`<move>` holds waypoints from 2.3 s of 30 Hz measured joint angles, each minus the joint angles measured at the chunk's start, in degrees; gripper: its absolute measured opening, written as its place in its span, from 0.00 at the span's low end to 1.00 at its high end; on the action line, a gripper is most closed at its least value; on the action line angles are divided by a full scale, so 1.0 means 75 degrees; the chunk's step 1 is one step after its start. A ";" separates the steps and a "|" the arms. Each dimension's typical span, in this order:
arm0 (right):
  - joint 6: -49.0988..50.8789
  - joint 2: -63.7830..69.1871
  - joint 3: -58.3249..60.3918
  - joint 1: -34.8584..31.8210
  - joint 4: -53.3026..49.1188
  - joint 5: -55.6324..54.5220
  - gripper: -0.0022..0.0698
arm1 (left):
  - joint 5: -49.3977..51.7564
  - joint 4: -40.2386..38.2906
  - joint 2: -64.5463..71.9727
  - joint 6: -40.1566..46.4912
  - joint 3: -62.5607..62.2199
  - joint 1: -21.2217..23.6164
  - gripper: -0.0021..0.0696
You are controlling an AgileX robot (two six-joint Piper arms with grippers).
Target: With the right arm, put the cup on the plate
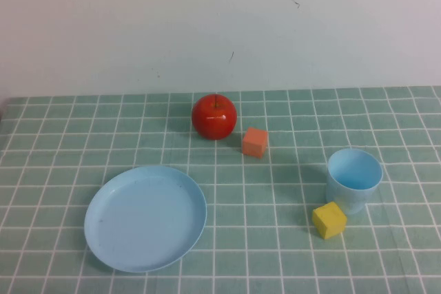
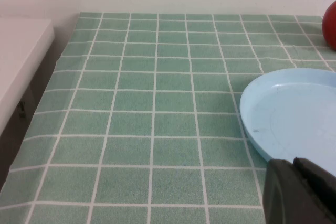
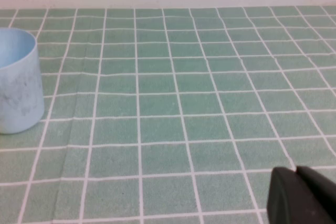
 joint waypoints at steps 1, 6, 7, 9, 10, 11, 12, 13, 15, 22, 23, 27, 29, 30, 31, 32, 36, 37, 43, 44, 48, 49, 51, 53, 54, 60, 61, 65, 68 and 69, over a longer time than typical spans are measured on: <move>0.0000 0.0000 0.0000 0.0000 0.0000 0.0000 0.03 | 0.0000 0.0000 0.0000 0.0000 0.0000 0.0000 0.02; 0.0000 0.0000 0.0000 0.0000 0.0000 0.0000 0.03 | 0.0000 0.0000 0.0000 0.0000 0.0000 0.0000 0.02; 0.0000 0.0000 0.0000 0.0000 0.0000 0.0000 0.03 | 0.0000 0.0000 0.0000 0.0000 0.0000 0.0000 0.02; 0.0000 0.0000 0.0000 0.0000 0.0000 0.0000 0.03 | 0.0000 0.0000 0.0000 0.0000 0.0000 0.0000 0.02; 0.0000 0.0000 0.0000 0.0000 0.0000 0.0000 0.03 | 0.0000 0.0000 0.0000 0.0000 0.0000 0.0000 0.02; 0.0000 0.0000 0.0000 0.0000 0.0000 0.0000 0.03 | 0.0000 0.0000 0.0000 0.0000 0.0000 0.0000 0.02; 0.0000 0.0000 0.0000 0.0000 0.0000 0.0000 0.03 | 0.0000 0.0000 0.0000 0.0000 0.0000 0.0000 0.02; 0.0000 0.0000 0.0000 0.0000 0.0000 0.0000 0.03 | 0.0000 0.0000 0.0000 0.0000 0.0000 0.0000 0.02; 0.0000 0.0000 0.0000 0.0000 0.0000 0.0000 0.03 | 0.0000 0.0000 0.0000 0.0000 0.0000 0.0000 0.02; 0.0000 0.0000 0.0000 0.0000 0.0000 0.0000 0.03 | 0.0000 0.0000 0.0000 0.0000 0.0000 0.0000 0.02; 0.0000 0.0000 0.0000 0.0000 0.0000 0.0000 0.03 | 0.0000 0.0000 0.0000 0.0000 0.0000 0.0000 0.02; 0.0000 0.0000 0.0000 0.0000 0.0000 0.0000 0.03 | 0.0000 0.0000 0.0000 0.0000 0.0000 0.0000 0.02; 0.0000 0.0000 0.0000 0.0000 0.0000 0.0000 0.03 | 0.0000 0.0000 0.0000 0.0000 0.0000 0.0000 0.02; 0.0000 0.0000 0.0000 0.0000 0.0000 0.0000 0.03 | 0.0000 0.0000 0.0000 0.0000 0.0000 0.0000 0.02; 0.0000 0.0000 0.0000 0.0000 0.0000 0.0000 0.03 | 0.0000 0.0000 0.0000 0.0000 0.0000 0.0000 0.03; 0.0000 0.0000 0.0000 0.0000 -0.0030 0.0000 0.03 | 0.0000 0.0000 0.0000 0.0000 0.0000 0.0000 0.03; 0.0000 0.0000 0.0000 0.0000 -0.0483 -0.0028 0.03 | 0.0000 0.0000 0.0000 0.0000 0.0000 0.0000 0.02; 0.0000 0.0000 0.0000 0.0000 -0.0553 -0.0117 0.03 | 0.0000 0.0000 0.0000 0.0000 0.0000 0.0000 0.03; -0.0029 0.0000 0.0004 0.0000 -0.1230 -0.2408 0.03 | 0.0000 0.0000 0.0000 0.0000 0.0000 0.0000 0.03; -0.0087 0.0000 0.0004 0.0000 -0.1524 -0.2918 0.03 | 0.0000 0.0000 0.0000 0.0000 0.0000 0.0000 0.03; -0.0750 0.0000 0.0004 0.0000 -0.2440 -0.4649 0.03 | 0.0000 0.0000 0.0000 0.0000 0.0000 0.0000 0.03; -0.0874 0.0000 0.0004 0.0000 -0.2517 -0.4963 0.03 | 0.0000 0.0000 0.0000 0.0000 0.0000 0.0000 0.03; -0.1005 0.0000 0.0004 0.0000 -0.2601 -0.5711 0.03 | 0.0000 0.0000 0.0000 0.0000 0.0000 0.0000 0.03; -0.0975 0.0000 0.0004 0.0000 -0.2601 -0.6422 0.03 | 0.0000 0.0000 0.0000 0.0000 0.0000 0.0000 0.03; -0.0912 0.0000 0.0004 0.0000 -0.2601 -0.6774 0.03 | 0.0000 0.0000 0.0000 0.0000 0.0000 0.0000 0.03; -0.1250 0.0000 0.0004 0.0000 -0.1985 -0.8364 0.03 | 0.0000 0.0000 0.0000 0.0000 0.0000 0.0000 0.03; -0.1330 0.0000 0.0004 0.0000 -0.1639 -0.8396 0.03 | 0.0000 0.0000 0.0000 0.0000 0.0000 0.0000 0.03; -0.1238 0.0000 -0.0443 0.0000 -0.0495 -0.7301 0.03 | 0.0000 0.0000 0.0000 0.0000 0.0000 0.0000 0.03; -0.1140 0.0000 -0.1516 0.0000 -0.0213 -0.5186 0.03 | 0.0000 0.0000 0.0000 0.0000 0.0000 0.0000 0.03; -0.1140 0.0000 -0.1971 0.0000 -0.0157 -0.4387 0.03 | 0.0000 0.0000 0.0000 0.0000 0.0000 0.0000 0.03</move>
